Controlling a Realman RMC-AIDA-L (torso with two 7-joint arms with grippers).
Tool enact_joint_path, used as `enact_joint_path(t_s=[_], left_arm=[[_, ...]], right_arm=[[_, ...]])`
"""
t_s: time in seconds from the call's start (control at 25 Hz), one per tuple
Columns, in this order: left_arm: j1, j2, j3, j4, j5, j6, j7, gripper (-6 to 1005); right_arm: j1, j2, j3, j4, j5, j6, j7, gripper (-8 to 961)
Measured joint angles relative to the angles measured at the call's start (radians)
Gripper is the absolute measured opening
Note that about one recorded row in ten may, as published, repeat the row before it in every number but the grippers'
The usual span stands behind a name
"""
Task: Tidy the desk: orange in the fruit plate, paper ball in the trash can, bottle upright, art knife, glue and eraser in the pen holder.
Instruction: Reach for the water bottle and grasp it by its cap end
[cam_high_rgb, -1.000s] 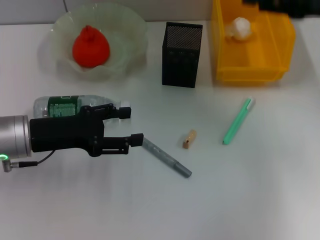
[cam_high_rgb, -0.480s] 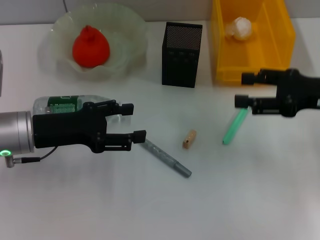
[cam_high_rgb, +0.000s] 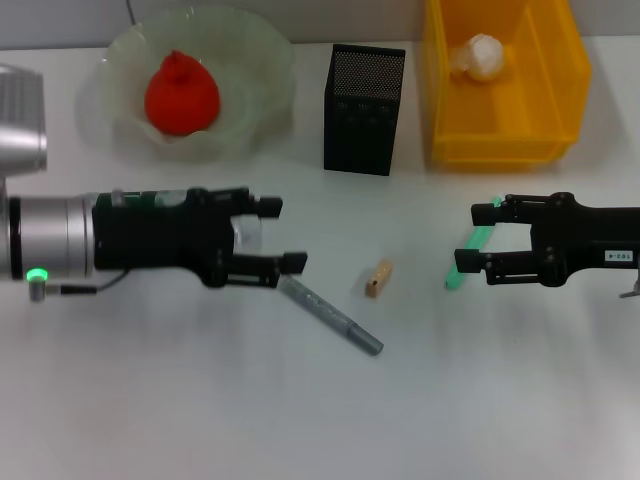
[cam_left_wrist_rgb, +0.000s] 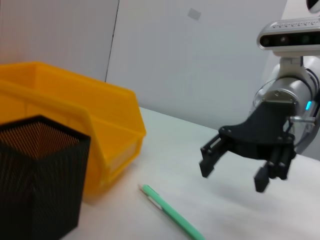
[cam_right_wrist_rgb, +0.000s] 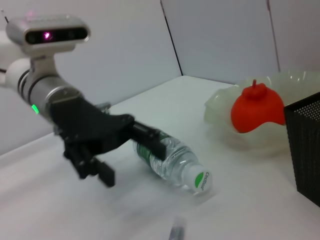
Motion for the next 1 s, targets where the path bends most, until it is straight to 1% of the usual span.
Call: enact_joint_path(t_s=[0.12, 0.2, 0.36, 0.4, 0.6, 0.64, 0.68, 0.76, 0.84, 1.0], left_arm=[[-0.021, -0.002, 0.005, 0.057, 0.028, -0.025, -0.024, 841], [-0.039, -0.01, 0.007, 0.119, 0.089, -0.067, -0.06, 840], [-0.083, -0.031, 0.007, 0.232, 0.253, -0.14, -0.148, 840], [-0.093, -0.035, 0.008, 0.245, 0.285, -0.145, -0.159, 840], [-0.167, -0.069, 0.009, 0.315, 0.544, -0.167, -0.232, 840], [-0.167, -0.069, 0.009, 0.315, 0.544, -0.167, -0.232, 840], [-0.188, -0.075, 0.023, 0.324, 0.612, -0.173, -0.249, 840], [-0.194, -0.076, 0.043, 0.331, 0.635, -0.18, -0.259, 840], [-0.197, -0.076, 0.098, 0.352, 0.671, -0.201, -0.289, 840], [-0.198, -0.076, 0.162, 0.368, 0.712, -0.228, -0.322, 840]], right_arm=[[0.0, 0.002, -0.01, 0.004, -0.002, 0.007, -0.009, 772], [0.002, 0.002, -0.024, 0.007, -0.002, 0.017, -0.009, 772], [0.006, 0.002, -0.038, 0.012, -0.003, 0.026, -0.007, 772], [0.006, 0.002, -0.038, 0.013, -0.004, 0.026, -0.006, 772], [0.008, 0.002, -0.038, 0.013, -0.004, 0.026, 0.003, 772], [0.008, 0.002, -0.038, 0.013, -0.004, 0.026, 0.006, 772], [0.008, 0.002, -0.038, 0.013, -0.004, 0.026, 0.007, 772], [0.008, 0.002, -0.035, 0.013, -0.004, 0.027, 0.008, 772], [0.008, 0.002, -0.032, 0.013, -0.004, 0.027, 0.008, 772], [0.008, 0.002, -0.03, 0.013, -0.004, 0.027, 0.009, 772]])
